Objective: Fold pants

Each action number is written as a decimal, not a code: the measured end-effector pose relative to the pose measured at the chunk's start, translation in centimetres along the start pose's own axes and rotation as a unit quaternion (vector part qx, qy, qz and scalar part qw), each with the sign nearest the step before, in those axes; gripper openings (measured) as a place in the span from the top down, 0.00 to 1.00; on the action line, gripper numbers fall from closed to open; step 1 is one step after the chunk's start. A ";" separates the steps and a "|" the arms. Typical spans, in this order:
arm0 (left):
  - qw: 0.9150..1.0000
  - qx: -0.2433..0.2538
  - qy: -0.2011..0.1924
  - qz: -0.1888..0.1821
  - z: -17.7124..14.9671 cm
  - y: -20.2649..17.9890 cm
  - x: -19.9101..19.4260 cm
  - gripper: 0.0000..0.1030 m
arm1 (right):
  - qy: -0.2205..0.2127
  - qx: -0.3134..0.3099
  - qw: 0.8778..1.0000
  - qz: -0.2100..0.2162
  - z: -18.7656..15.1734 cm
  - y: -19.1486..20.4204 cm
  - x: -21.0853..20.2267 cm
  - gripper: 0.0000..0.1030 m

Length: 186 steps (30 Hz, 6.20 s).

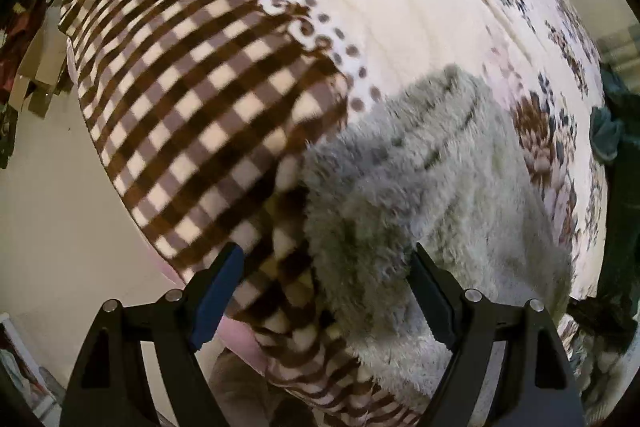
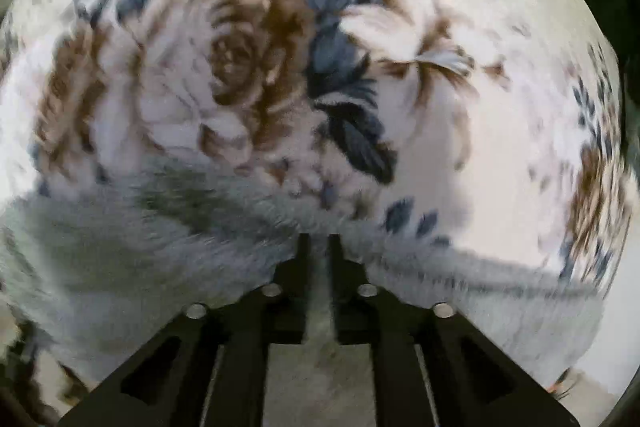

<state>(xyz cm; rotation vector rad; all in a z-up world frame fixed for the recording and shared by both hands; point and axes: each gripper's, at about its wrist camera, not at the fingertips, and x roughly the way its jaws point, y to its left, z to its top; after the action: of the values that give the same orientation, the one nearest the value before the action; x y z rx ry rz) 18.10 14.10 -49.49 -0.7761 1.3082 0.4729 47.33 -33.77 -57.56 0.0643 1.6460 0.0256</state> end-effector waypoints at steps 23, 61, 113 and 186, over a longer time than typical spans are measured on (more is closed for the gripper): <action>0.989 0.076 -0.030 -0.125 2.8 -2.5 -0.5 0.84 | 0.100 0.377 0.891 0.234 -26.5 -3.8 5.2 0.93; 0.932 0.345 0.097 -0.055 -17.1 -25.2 3.3 0.11 | -0.135 0.553 0.797 0.203 -44.3 -36.1 -2.0 0.15; 0.897 0.419 0.118 0.077 -28.4 -34.1 16.8 0.00 | -0.291 0.568 0.651 0.410 -43.7 -48.1 9.5 0.32; 0.926 0.358 0.110 -0.054 -13.1 -20.2 4.9 0.90 | -0.072 0.260 0.946 0.178 -27.3 -16.4 0.5 0.12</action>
<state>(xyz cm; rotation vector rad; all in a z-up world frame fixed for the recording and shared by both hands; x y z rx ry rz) 24.65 -9.55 -50.28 -0.2821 1.4986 -0.1983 19.59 -49.49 -56.92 0.7501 1.4384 -0.1379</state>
